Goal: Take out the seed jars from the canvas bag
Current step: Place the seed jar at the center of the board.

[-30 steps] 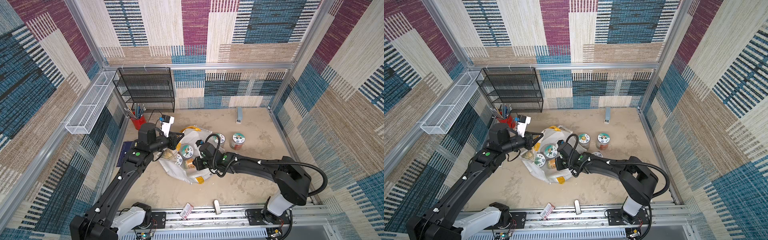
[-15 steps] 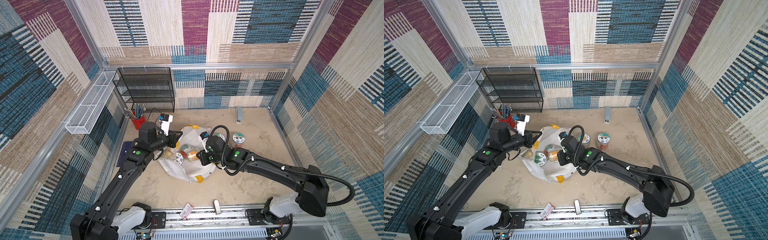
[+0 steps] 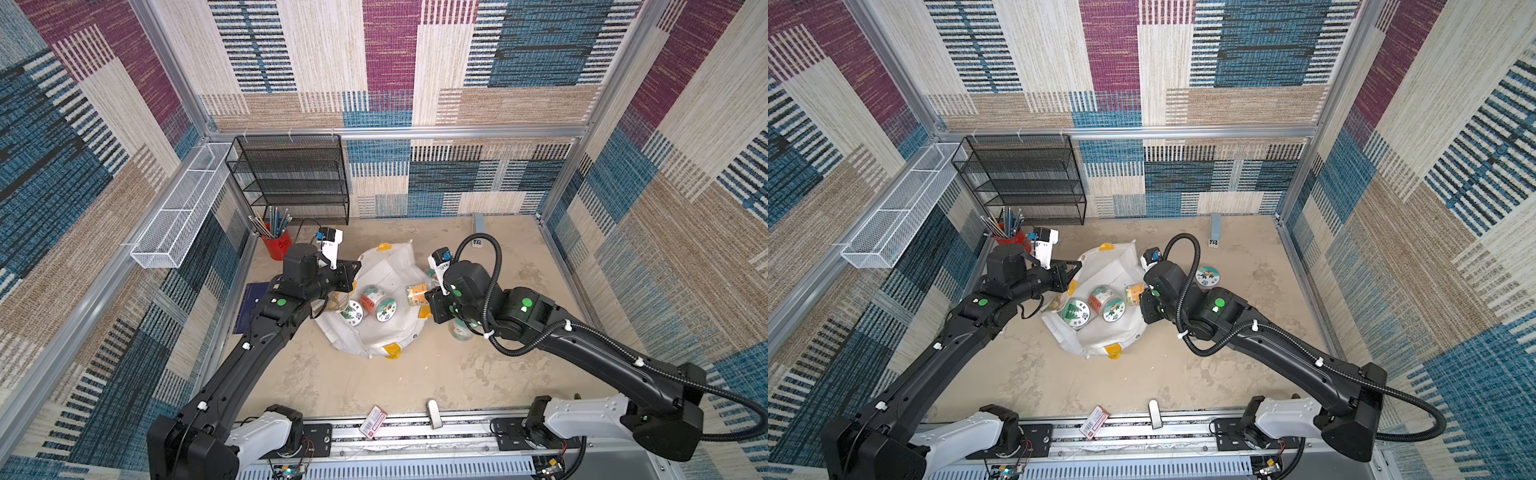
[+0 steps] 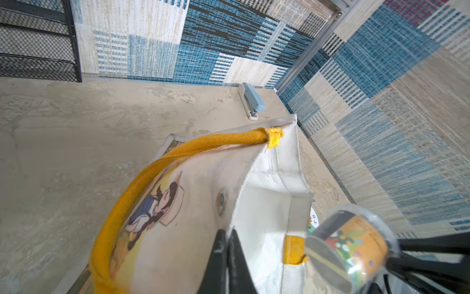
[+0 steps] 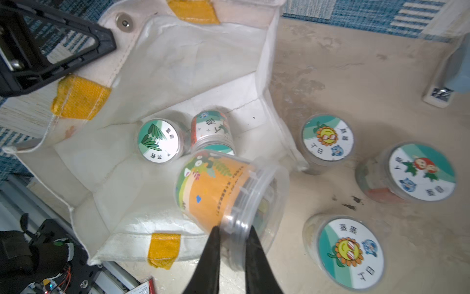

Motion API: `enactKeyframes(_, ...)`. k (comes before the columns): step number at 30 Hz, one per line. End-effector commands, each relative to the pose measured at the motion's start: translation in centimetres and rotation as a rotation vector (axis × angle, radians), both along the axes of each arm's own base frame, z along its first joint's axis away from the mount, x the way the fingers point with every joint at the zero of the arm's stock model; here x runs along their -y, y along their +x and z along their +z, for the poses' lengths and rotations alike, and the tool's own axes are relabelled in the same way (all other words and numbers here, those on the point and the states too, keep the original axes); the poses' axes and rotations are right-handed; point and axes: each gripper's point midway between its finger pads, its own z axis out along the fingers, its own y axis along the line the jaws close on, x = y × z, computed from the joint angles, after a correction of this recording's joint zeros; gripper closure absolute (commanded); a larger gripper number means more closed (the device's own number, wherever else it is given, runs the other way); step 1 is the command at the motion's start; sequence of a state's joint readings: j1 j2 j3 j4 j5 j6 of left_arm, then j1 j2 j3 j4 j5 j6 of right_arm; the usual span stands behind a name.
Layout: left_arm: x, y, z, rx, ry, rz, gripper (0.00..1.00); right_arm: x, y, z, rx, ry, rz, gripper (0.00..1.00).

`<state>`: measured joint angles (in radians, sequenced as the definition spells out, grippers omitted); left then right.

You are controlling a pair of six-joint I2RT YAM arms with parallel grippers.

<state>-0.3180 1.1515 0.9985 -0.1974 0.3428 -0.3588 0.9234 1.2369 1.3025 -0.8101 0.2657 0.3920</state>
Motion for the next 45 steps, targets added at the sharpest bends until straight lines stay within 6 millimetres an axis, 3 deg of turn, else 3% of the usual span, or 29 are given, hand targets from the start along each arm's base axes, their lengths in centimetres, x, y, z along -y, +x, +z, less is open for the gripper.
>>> enactKeyframes(1,-0.4,0.8,-0.4,-0.005,-0.013,0.044,1.00,2.9,0.1,1.0,0.035,-0.088,-0.083,0.83)
enactKeyframes(5,-0.6,1.3,-1.3,-0.024,-0.029,0.049,1.00,4.9,0.3,3.2,0.083,-0.114,-0.153,0.83)
enactKeyframes(7,-0.8,1.4,-1.6,-0.031,-0.024,0.057,1.00,6.0,0.5,3.1,0.088,-0.162,-0.186,0.82)
enactKeyframes(13,-1.1,1.3,-1.6,-0.021,-0.035,0.064,1.00,10.7,1.9,0.2,0.022,-0.350,-0.347,0.82)
enactKeyframes(18,-1.5,1.1,-1.2,-0.001,-0.031,0.069,1.00,13.3,2.9,-1.4,-0.017,-0.429,-0.434,0.82)
enactKeyframes(21,-1.6,0.9,-0.9,0.009,-0.037,0.068,1.00,15.0,3.3,-3.3,-0.065,-0.521,-0.473,0.81)
enactKeyframes(36,-1.9,-0.3,0.3,0.062,-0.085,0.054,1.00,16.8,5.9,-9.6,-0.224,-0.679,-0.524,0.80)
enactKeyframes(45,-1.7,-0.1,0.5,0.063,-0.131,0.037,1.00,18.3,6.6,-15.8,-0.345,-0.831,-0.534,0.78)
